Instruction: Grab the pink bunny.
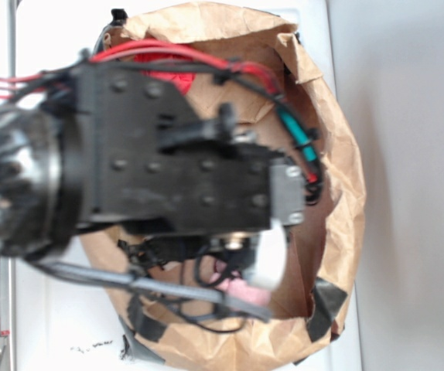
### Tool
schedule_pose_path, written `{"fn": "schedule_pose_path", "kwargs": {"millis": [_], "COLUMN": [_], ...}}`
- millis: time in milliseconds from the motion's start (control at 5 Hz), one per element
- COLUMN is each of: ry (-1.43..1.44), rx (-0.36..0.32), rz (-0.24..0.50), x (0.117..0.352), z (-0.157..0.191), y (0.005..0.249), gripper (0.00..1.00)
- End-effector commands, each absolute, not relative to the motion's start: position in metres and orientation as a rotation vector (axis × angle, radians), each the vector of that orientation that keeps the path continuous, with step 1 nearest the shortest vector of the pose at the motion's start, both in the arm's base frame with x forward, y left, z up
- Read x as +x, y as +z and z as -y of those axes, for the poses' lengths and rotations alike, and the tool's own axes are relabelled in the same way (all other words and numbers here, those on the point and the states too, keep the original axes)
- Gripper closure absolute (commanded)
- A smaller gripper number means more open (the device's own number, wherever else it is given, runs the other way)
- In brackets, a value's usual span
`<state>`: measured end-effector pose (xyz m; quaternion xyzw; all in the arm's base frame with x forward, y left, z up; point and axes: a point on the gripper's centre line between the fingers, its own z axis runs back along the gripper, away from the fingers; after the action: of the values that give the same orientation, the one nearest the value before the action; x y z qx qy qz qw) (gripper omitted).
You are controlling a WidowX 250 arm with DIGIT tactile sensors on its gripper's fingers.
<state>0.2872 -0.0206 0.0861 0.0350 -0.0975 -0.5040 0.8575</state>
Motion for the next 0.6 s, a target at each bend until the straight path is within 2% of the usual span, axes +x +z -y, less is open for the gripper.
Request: {"fn": "schedule_pose_path", "kwargs": {"millis": [0, 200, 400], "ry": [-1.17, -1.201, -1.232], "rx": [0.134, 0.139, 0.103], "rz": [0.26, 0.246, 0.221], "x": [0.305, 0.31, 0.313], "z": [0.068, 0.083, 0.096], "y": [0.076, 0.065, 0.058], "gripper": [0.0, 0.0, 0.0]}}
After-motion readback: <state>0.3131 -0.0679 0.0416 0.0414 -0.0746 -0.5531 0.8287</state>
